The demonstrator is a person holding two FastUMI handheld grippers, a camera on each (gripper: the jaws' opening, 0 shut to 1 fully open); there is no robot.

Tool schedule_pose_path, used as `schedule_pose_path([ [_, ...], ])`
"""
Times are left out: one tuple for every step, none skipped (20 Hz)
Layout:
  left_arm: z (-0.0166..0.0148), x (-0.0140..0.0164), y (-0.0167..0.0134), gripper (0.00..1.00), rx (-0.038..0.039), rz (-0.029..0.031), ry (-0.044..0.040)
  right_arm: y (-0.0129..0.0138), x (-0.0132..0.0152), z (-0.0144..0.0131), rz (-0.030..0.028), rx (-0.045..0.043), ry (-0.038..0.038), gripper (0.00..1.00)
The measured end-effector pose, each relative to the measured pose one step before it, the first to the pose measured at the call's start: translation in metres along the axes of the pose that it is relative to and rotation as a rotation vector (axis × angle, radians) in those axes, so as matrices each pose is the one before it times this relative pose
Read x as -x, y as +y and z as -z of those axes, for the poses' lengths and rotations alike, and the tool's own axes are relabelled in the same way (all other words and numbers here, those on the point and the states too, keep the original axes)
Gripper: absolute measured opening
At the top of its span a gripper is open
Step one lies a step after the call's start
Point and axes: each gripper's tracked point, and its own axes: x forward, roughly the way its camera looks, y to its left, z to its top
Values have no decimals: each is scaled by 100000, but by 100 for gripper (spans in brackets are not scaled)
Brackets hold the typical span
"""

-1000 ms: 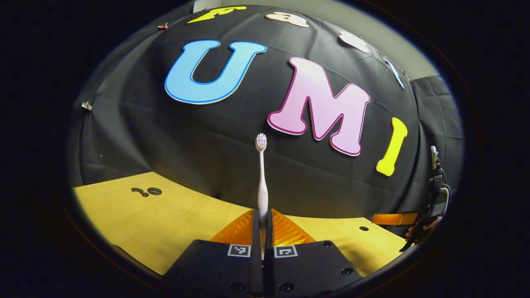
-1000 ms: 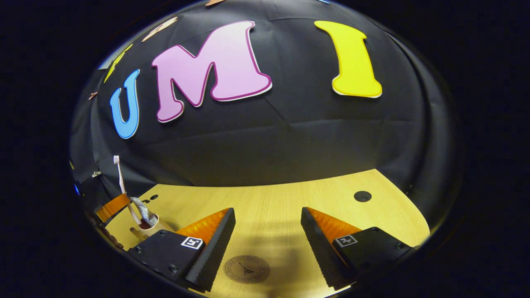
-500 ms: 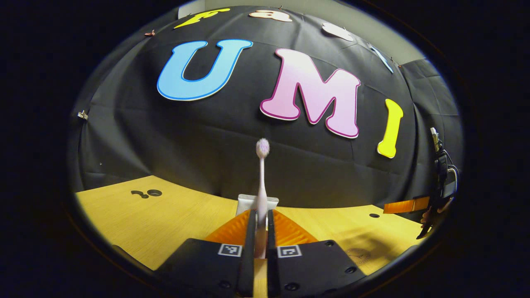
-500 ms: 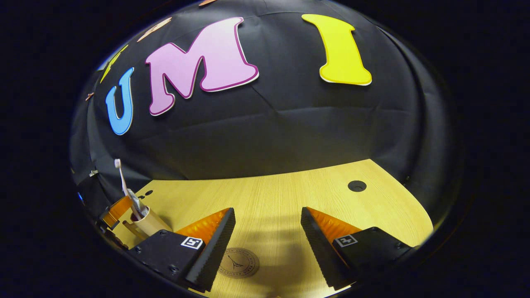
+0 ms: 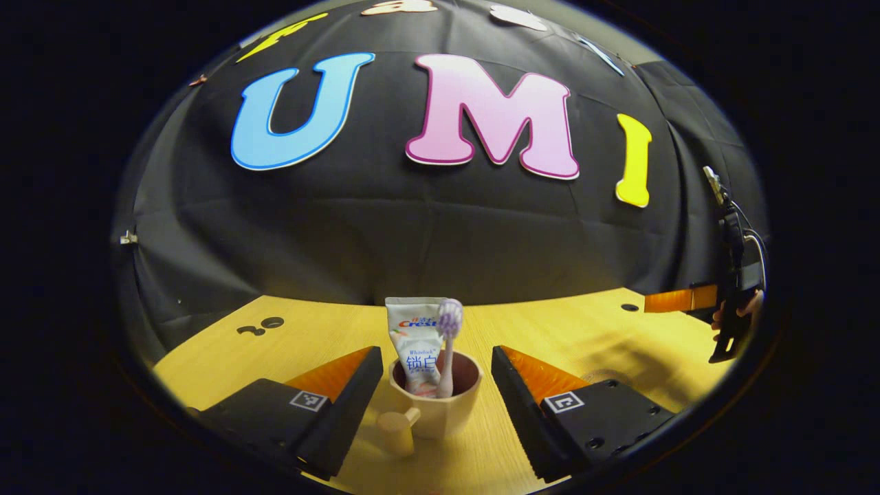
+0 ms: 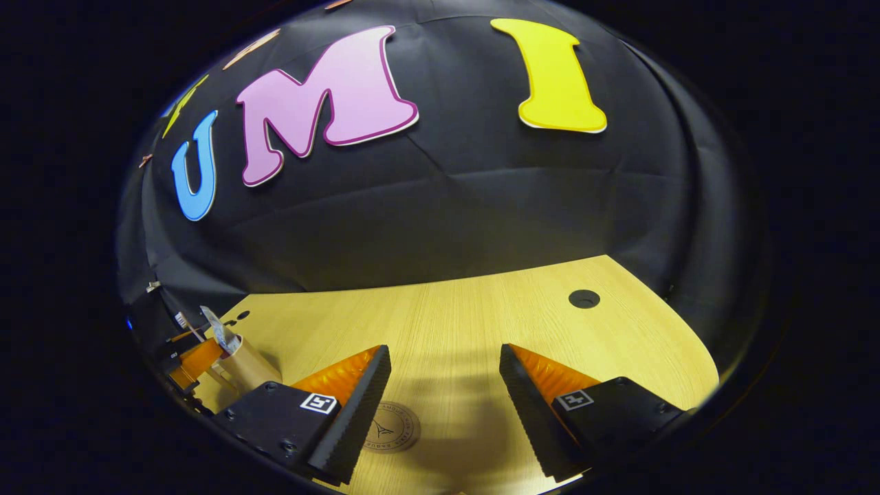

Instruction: Put the toothbrush and toothpaste on the desktop into the cup, then pick up the cup and place it on the coaster on the desktop.

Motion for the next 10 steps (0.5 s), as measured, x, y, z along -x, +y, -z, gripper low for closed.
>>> schedule_pose_path([
  [32, 368, -25, 98, -1311, 751, 2313, -126, 204, -26, 463, -807, 300, 98],
  [152, 255, 17, 98, -921, 763, 2674, -264, 276, -85, 522, -714, 55, 98],
  [37, 340, 102, 98, -527, 352, 2882, -226, 295, -113, 701, -639, 53, 98],
  [172, 224, 125, 98, -48, 420, 3352, -250, 374, -44, 692, -1652, 290, 98],
  [3, 264, 157, 98, -950, 381, 3367, -2, 383, -168, -492, -2201, 38, 98],
  [2, 78, 400, 98, -1996, -1087, 2236, -74, 471, -123, -108, -1360, 75, 98],
  [-17, 139, 372, 98, -1416, -475, 2958, -320, 461, -115, 753, -107, 213, 98],
  [82, 246, 137, 98, -218, -250, 3496, -500, 459, -97, 818, 347, 204, 98],
  [118, 134, 132, 98, 800, 358, 3403, -461, 476, -118, 598, -35, 341, 98],
  [223, 109, 62, 98, 605, 594, 3763, -383, 365, 8, 302, -350, 1021, 98],
])
